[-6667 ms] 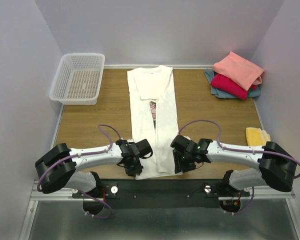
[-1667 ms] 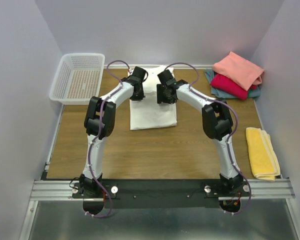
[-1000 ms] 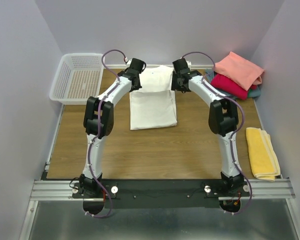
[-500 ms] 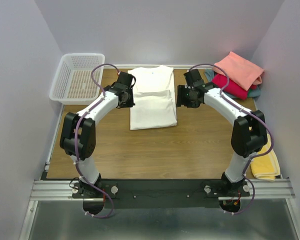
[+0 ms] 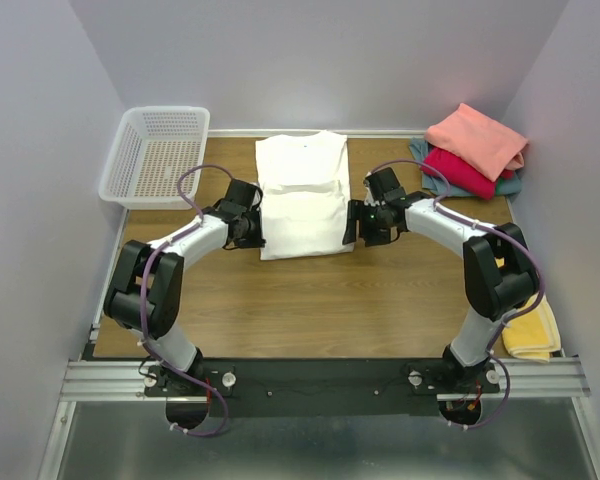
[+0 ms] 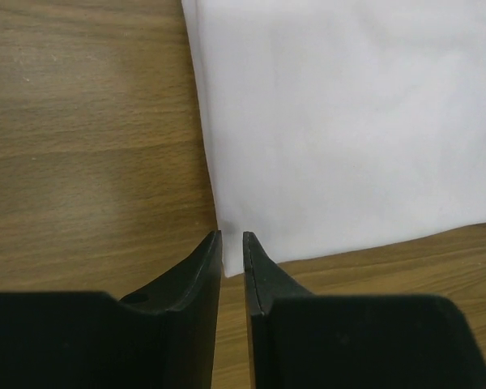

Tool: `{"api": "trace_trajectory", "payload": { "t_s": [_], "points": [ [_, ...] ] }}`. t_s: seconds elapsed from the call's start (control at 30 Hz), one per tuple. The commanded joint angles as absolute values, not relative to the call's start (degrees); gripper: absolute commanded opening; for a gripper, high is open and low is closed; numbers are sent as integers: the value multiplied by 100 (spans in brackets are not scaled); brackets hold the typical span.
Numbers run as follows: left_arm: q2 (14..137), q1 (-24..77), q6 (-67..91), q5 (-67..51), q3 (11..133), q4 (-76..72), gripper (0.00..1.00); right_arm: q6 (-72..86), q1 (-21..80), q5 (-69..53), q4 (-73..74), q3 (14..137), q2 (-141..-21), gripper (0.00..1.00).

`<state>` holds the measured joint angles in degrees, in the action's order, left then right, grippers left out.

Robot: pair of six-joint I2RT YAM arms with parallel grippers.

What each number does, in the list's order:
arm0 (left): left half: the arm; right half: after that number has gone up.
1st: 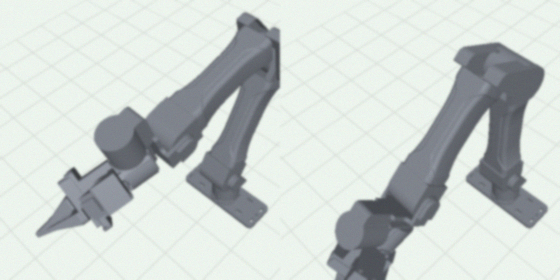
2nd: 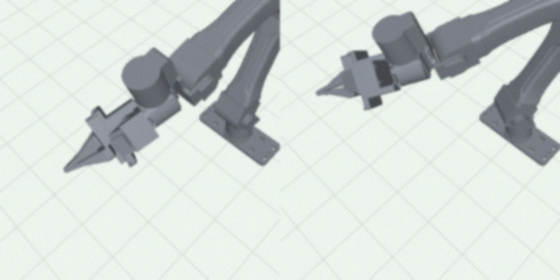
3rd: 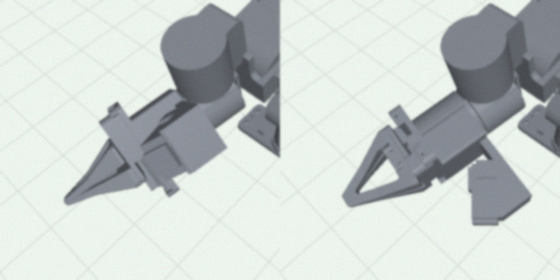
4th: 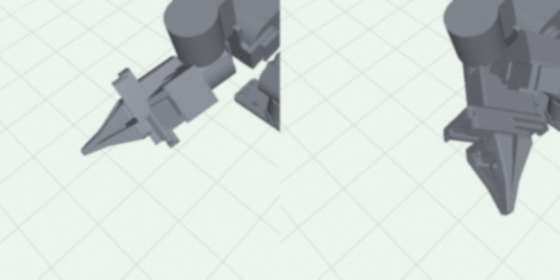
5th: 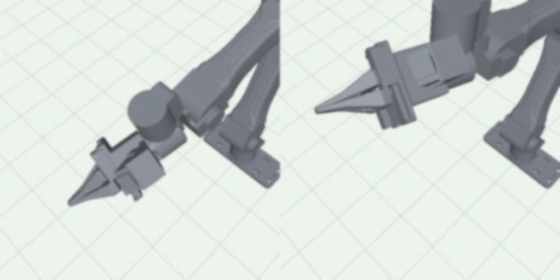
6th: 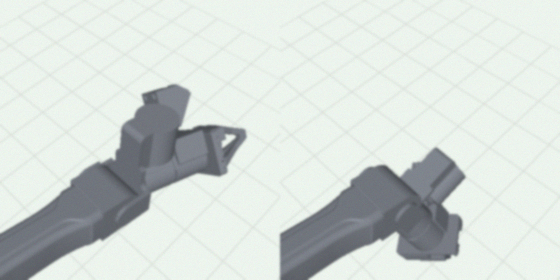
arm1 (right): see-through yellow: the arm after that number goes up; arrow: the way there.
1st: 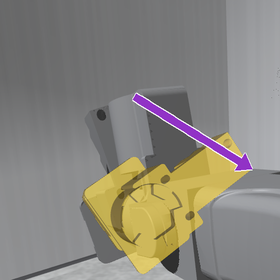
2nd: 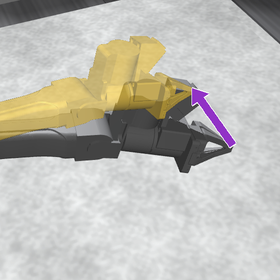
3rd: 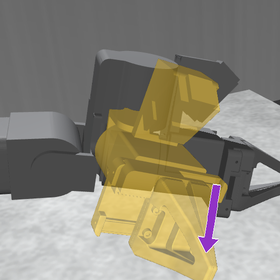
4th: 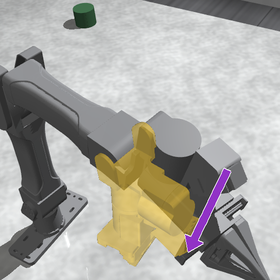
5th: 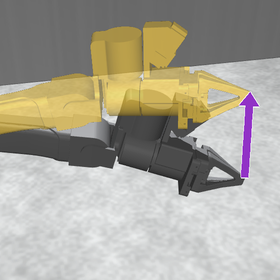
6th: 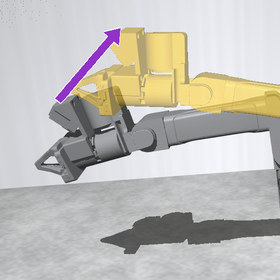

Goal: Fold and stack the t-shirts
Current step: Fold the tshirt

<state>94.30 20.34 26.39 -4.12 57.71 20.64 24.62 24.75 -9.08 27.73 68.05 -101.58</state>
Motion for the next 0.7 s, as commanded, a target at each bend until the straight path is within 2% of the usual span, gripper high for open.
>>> {"api": "trace_trajectory", "payload": {
  "t_s": [0.0,0.2,0.37,0.6,0.67],
  "points": [
    [9176,1934,2751,-782,5661,1354,26,2593,2505,-1230,2224,6715,-10239,74],
    [9360,1855,2716,-940,5441,1195,26,2637,2505,-1274,2145,6662,-10353,73],
    [9439,1837,2725,-1037,5379,1248,26,2628,2514,-1310,2092,6592,-10397,67],
    [9378,1837,2663,-615,5423,1643,41,2637,2522,-1327,2066,6618,-10468,67],
    [9395,1837,2672,-598,5405,1670,41,2646,2522,-1345,2065,6609,-10485,67]
  ]
}}
